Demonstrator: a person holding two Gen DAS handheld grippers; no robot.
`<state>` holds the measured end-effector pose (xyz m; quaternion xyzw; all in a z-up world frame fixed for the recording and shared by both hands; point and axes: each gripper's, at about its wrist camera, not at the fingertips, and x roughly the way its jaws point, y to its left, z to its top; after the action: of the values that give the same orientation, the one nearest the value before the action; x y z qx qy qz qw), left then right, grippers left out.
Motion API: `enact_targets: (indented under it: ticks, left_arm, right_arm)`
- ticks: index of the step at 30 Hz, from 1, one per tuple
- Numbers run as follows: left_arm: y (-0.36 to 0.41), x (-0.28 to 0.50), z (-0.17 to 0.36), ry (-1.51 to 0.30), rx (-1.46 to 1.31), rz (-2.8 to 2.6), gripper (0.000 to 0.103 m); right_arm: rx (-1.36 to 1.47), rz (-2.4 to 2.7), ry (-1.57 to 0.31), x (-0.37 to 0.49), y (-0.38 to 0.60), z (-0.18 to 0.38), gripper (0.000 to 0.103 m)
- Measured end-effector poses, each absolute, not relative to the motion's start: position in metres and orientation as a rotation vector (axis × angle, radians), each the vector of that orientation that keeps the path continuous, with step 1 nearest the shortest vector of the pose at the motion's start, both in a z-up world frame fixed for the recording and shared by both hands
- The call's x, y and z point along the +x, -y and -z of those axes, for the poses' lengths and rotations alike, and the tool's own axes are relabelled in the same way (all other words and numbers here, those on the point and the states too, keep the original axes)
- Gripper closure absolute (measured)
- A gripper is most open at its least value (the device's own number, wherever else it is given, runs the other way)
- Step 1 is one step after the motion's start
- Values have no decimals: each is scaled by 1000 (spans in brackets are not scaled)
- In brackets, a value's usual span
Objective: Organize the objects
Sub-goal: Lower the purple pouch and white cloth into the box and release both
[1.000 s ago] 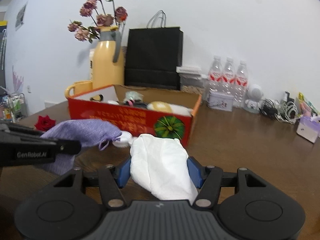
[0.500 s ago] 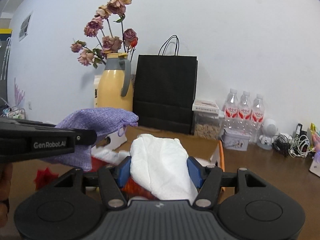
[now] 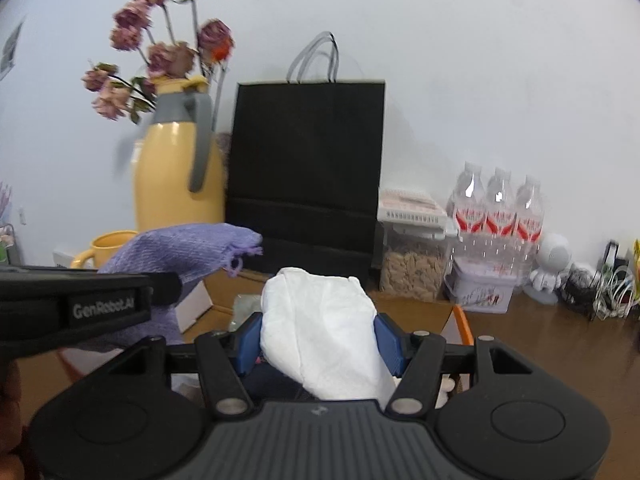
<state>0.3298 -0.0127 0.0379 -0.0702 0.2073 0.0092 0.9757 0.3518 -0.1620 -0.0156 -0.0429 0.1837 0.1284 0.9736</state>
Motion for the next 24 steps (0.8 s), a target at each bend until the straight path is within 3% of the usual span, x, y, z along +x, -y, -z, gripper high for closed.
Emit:
enact_targets:
  ticks: [8,10,11,12,13,14,15,24]
  left_arm:
    - [12,348,-15,-491,-107,-13,89]
    - [13,346,-15,-488,-99,-19,84]
    - [14,345,-15,-483,-95,-24,73]
    - [14,344,-16,-480,-94,-30,51]
    - [15,343,-17,-475,-94,-40,37]
    - [15,342,-17,-465,-93,-57,10]
    - [16,340,-18,-449,-85,-80,0]
    - [16,340,-19,-441,-83,-115,0]
  right_arm:
    - [-78,-260,-432,369,167,37,44]
    - [-82,-260,-439,369,168,38,38]
    - [-84,-257,-443,368,168,38,33]
    - [-85,-253,-443,367,169,38,27]
    - [-85,-246,-443,367,170,38,21]
    - [-83,-242,-442,366,170,38,9]
    - [-77,-244,-440,366,172,38,0]
    - [-42,-248,-459,367,176,38,0]
